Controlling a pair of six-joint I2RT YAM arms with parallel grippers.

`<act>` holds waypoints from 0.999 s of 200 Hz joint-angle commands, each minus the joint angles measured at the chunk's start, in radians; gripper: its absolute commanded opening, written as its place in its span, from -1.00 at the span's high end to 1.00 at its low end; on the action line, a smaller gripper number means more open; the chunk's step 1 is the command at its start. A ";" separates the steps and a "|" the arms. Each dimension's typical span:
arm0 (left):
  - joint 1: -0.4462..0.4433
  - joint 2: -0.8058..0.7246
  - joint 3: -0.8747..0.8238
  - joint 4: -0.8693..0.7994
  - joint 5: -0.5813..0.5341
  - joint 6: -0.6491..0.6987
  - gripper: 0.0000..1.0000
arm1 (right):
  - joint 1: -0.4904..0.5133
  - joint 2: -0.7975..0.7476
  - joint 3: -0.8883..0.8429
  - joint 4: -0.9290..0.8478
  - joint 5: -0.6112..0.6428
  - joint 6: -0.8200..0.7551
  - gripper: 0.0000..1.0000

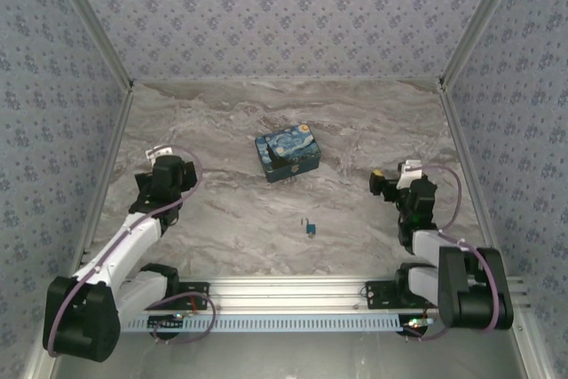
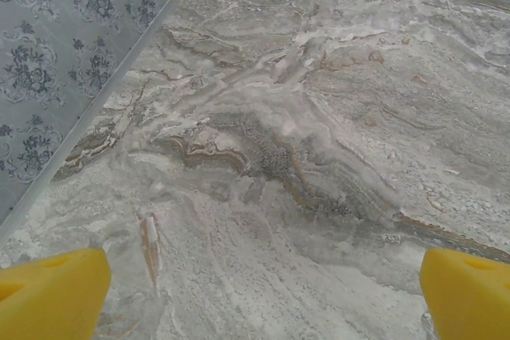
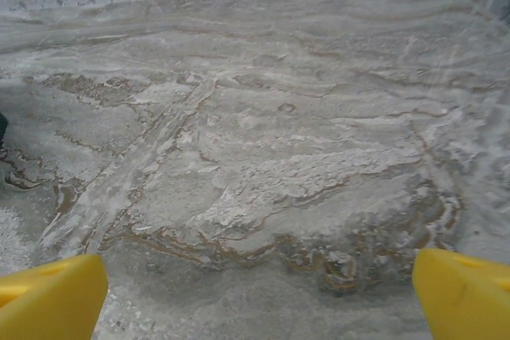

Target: Unlock the padlock with the key

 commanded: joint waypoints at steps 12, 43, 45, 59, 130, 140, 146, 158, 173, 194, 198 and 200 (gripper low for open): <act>0.013 0.034 0.025 0.036 0.014 0.023 -0.99 | -0.006 0.063 0.099 0.020 -0.118 0.010 -1.00; 0.014 0.070 0.022 0.067 -0.004 0.051 -0.99 | -0.019 0.069 0.101 0.026 -0.138 0.018 -1.00; 0.014 0.073 0.020 0.069 -0.005 0.054 -0.99 | -0.020 0.070 0.101 0.026 -0.139 0.018 -1.00; 0.014 0.089 0.012 0.098 -0.009 0.069 -0.99 | -0.021 0.074 0.108 0.017 -0.141 0.019 -1.00; 0.021 0.246 -0.158 0.650 0.157 0.195 -0.99 | -0.021 0.096 0.159 -0.067 -0.014 0.069 -1.00; 0.022 0.285 -0.167 0.747 0.186 0.219 -0.99 | -0.021 0.094 0.158 -0.065 -0.011 0.070 -1.00; 0.024 0.308 -0.159 0.772 0.201 0.227 -0.99 | -0.021 0.093 0.156 -0.065 -0.009 0.072 -1.00; 0.034 0.335 -0.111 0.701 0.242 0.232 -0.99 | -0.020 0.091 0.154 -0.063 -0.007 0.072 -1.00; 0.049 0.350 -0.087 0.671 0.315 0.241 -0.99 | -0.022 0.091 0.154 -0.062 -0.005 0.072 -1.00; 0.072 0.329 -0.105 0.681 0.368 0.236 -0.99 | -0.020 0.090 0.152 -0.060 -0.005 0.073 -1.00; 0.077 0.325 -0.114 0.693 0.375 0.234 -0.99 | -0.021 0.090 0.152 -0.060 -0.005 0.072 -1.00; 0.077 0.323 -0.117 0.700 0.378 0.234 -0.99 | -0.021 0.090 0.153 -0.060 -0.005 0.072 -1.00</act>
